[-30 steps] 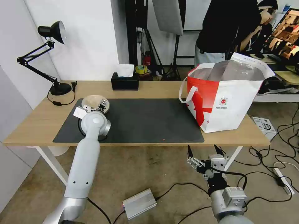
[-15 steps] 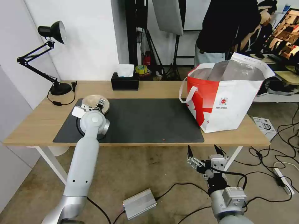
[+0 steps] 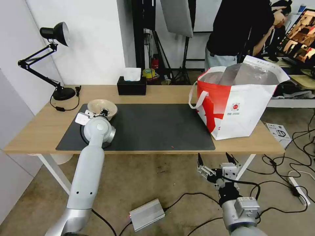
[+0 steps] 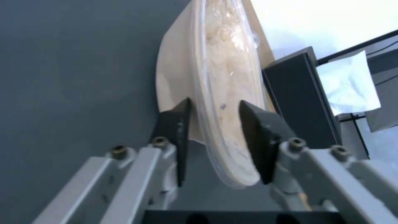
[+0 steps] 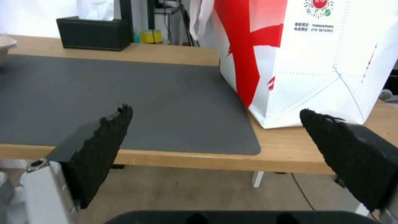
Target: Pick up the trash from the table and place it into the takeout bag.
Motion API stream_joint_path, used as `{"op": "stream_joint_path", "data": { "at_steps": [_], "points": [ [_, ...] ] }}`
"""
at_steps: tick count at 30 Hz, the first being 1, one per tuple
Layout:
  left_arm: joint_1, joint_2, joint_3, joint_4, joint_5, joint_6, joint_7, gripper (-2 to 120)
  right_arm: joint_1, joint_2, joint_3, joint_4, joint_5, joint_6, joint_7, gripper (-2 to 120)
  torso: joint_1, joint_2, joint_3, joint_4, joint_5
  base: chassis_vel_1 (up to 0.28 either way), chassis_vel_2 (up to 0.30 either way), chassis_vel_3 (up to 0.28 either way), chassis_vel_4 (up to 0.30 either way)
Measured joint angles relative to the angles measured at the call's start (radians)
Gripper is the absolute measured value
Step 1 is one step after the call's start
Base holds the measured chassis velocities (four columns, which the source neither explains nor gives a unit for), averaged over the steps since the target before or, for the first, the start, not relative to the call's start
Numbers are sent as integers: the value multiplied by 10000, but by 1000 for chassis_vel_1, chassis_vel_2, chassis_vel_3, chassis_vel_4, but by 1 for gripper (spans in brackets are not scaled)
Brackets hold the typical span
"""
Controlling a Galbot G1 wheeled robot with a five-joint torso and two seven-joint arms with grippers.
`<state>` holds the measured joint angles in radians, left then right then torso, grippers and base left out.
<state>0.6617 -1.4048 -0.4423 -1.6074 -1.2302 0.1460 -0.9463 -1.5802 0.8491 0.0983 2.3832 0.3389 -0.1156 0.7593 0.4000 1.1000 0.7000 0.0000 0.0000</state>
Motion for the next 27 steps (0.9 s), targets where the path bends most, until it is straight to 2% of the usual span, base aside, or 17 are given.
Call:
{"op": "stream_joint_path", "data": {
  "at_steps": [1, 2, 5, 6, 8, 17, 27],
  "points": [
    [61, 70, -16, -52, 1, -3, 0, 23, 0, 0, 0, 0, 0, 0, 0, 100, 0, 0, 0, 0, 0, 0, 0, 0, 0],
    [61, 70, -16, -52, 1, -3, 0, 23, 0, 0, 0, 0, 0, 0, 0, 100, 0, 0, 0, 0, 0, 0, 0, 0, 0],
    [152, 127, -73, -101, 6, -11, -2, 9, 0, 0, 0, 0, 0, 0, 0, 100, 0, 0, 0, 0, 0, 0, 0, 0, 0],
    [152, 127, -73, -101, 6, -11, -2, 9, 0, 0, 0, 0, 0, 0, 0, 100, 0, 0, 0, 0, 0, 0, 0, 0, 0],
    [241, 124, -85, -155, 10, -12, -3, 1, -1, 0, 1, 0, 0, 0, 0, 100, 0, 0, 0, 0, 0, 0, 0, 0, 0],
    [445, 122, -70, -412, 8, -14, 11, 0, 0, 0, 0, 0, 0, 0, 0, 100, 0, 0, 0, 0, -1, 0, 0, 0, 0],
    [728, 470, 36, -966, -52, -13, 118, 0, 0, 0, 1, 0, 0, 0, 0, 100, 0, 0, 0, 0, -1, 0, 0, 0, 0]
  ]
}}
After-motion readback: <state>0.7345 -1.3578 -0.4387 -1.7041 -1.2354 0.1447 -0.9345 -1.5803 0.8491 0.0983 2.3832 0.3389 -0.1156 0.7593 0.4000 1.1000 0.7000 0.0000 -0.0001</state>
